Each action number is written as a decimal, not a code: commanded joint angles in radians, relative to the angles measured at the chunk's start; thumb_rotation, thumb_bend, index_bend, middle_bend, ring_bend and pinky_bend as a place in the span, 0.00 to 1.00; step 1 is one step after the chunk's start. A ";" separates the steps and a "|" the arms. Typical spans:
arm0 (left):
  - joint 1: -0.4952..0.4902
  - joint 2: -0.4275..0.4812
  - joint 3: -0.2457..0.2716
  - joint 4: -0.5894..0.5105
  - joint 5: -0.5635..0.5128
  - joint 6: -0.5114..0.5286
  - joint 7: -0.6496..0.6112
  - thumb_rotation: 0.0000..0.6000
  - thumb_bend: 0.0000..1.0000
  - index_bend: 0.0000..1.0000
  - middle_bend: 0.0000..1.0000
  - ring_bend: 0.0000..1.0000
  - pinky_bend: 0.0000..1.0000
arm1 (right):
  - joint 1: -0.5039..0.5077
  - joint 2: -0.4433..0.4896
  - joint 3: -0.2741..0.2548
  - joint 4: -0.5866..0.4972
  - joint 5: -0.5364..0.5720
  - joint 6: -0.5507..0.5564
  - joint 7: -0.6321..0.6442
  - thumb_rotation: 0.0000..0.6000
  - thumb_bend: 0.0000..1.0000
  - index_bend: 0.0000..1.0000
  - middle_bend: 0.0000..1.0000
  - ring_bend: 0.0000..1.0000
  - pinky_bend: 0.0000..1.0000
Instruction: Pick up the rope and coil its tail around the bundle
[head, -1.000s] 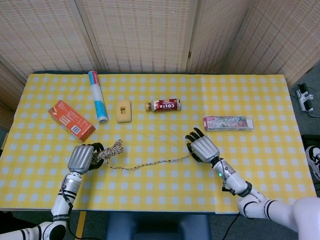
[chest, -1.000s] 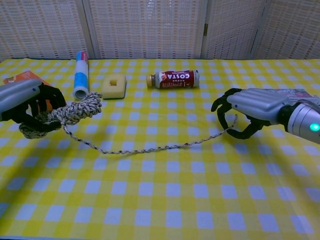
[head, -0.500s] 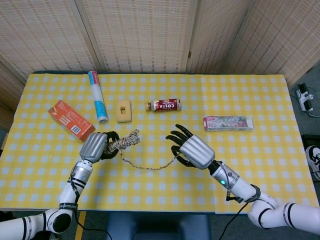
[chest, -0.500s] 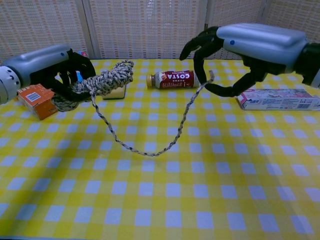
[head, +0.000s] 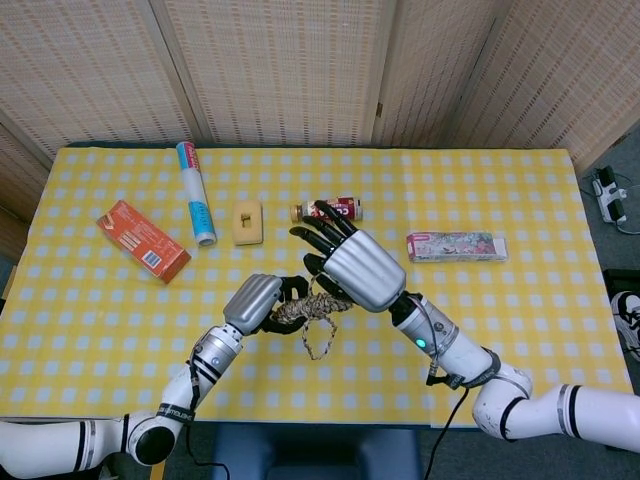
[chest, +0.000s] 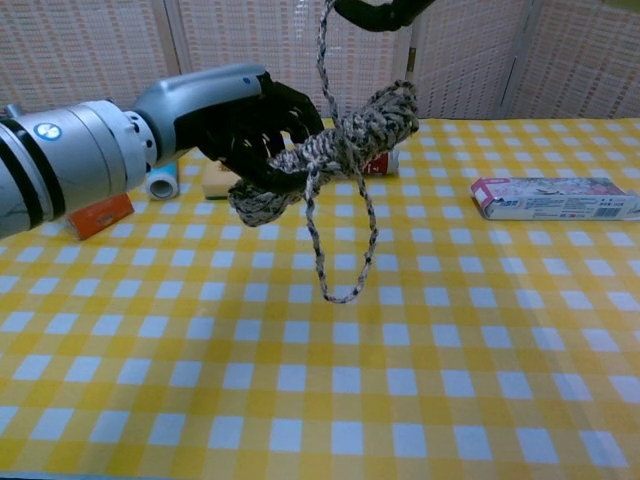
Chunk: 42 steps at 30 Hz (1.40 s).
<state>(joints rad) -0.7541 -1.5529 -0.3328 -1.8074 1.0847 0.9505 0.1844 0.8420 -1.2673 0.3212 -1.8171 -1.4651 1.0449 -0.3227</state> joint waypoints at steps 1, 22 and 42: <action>-0.010 -0.017 0.006 -0.011 0.040 0.003 -0.040 1.00 0.59 0.58 0.59 0.57 0.53 | 0.023 -0.009 0.031 -0.006 0.048 0.000 -0.065 1.00 0.53 0.66 0.21 0.13 0.00; 0.081 0.060 -0.031 -0.022 0.290 0.159 -0.620 1.00 0.59 0.58 0.59 0.57 0.52 | -0.119 -0.014 -0.125 0.233 -0.013 0.106 0.170 1.00 0.53 0.66 0.22 0.14 0.00; 0.062 0.110 -0.120 0.054 0.015 0.187 -0.478 1.00 0.60 0.58 0.59 0.57 0.51 | -0.183 -0.046 -0.301 0.277 -0.184 0.108 0.128 1.00 0.53 0.68 0.22 0.13 0.00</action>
<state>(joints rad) -0.6854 -1.4405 -0.4457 -1.7785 1.1385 1.1207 -0.3417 0.6657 -1.3183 0.0329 -1.5321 -1.6348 1.1537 -0.1815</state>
